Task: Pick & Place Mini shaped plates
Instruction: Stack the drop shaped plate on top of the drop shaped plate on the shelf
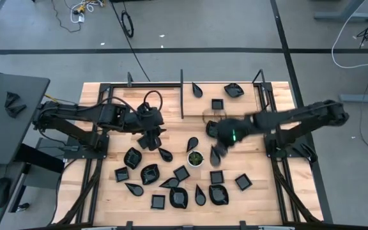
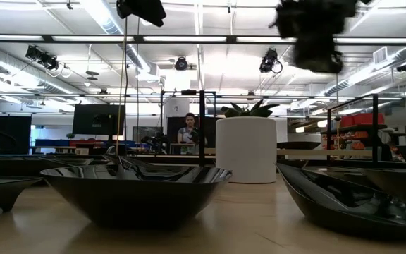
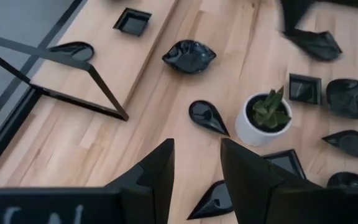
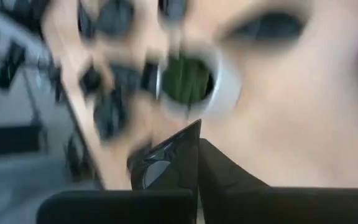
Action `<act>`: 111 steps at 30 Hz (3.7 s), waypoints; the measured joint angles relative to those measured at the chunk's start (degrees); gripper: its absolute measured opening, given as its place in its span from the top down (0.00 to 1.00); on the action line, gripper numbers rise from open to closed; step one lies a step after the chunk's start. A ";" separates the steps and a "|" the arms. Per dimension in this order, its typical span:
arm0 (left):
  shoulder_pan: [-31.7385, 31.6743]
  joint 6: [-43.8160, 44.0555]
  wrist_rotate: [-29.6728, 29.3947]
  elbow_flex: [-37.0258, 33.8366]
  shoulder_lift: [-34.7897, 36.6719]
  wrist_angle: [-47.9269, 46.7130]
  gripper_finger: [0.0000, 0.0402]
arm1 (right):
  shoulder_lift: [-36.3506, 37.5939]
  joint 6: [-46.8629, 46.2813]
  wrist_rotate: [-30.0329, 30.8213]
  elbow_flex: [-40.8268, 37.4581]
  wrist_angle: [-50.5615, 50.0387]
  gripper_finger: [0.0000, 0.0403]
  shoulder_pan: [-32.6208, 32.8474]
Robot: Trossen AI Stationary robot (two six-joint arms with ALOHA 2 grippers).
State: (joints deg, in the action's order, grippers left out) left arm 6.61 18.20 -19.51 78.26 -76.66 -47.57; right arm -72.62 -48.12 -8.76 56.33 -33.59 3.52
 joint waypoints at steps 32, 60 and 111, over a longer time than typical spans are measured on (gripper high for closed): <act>-19.85 3.66 -1.88 0.00 0.00 4.66 0.66 | -34.83 64.24 -4.16 25.87 12.61 1.00 -46.09; -26.45 -0.92 -1.01 0.00 -0.22 10.62 0.66 | -37.59 66.62 -5.72 25.78 11.84 0.95 -46.05; -26.32 0.70 2.23 0.00 -0.22 10.07 0.66 | -36.34 55.68 -7.05 24.36 7.49 0.99 -46.29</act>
State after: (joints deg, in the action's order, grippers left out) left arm -19.70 18.90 -17.28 78.26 -76.88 -37.50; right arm -108.96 7.56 -15.81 80.68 -26.10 -42.77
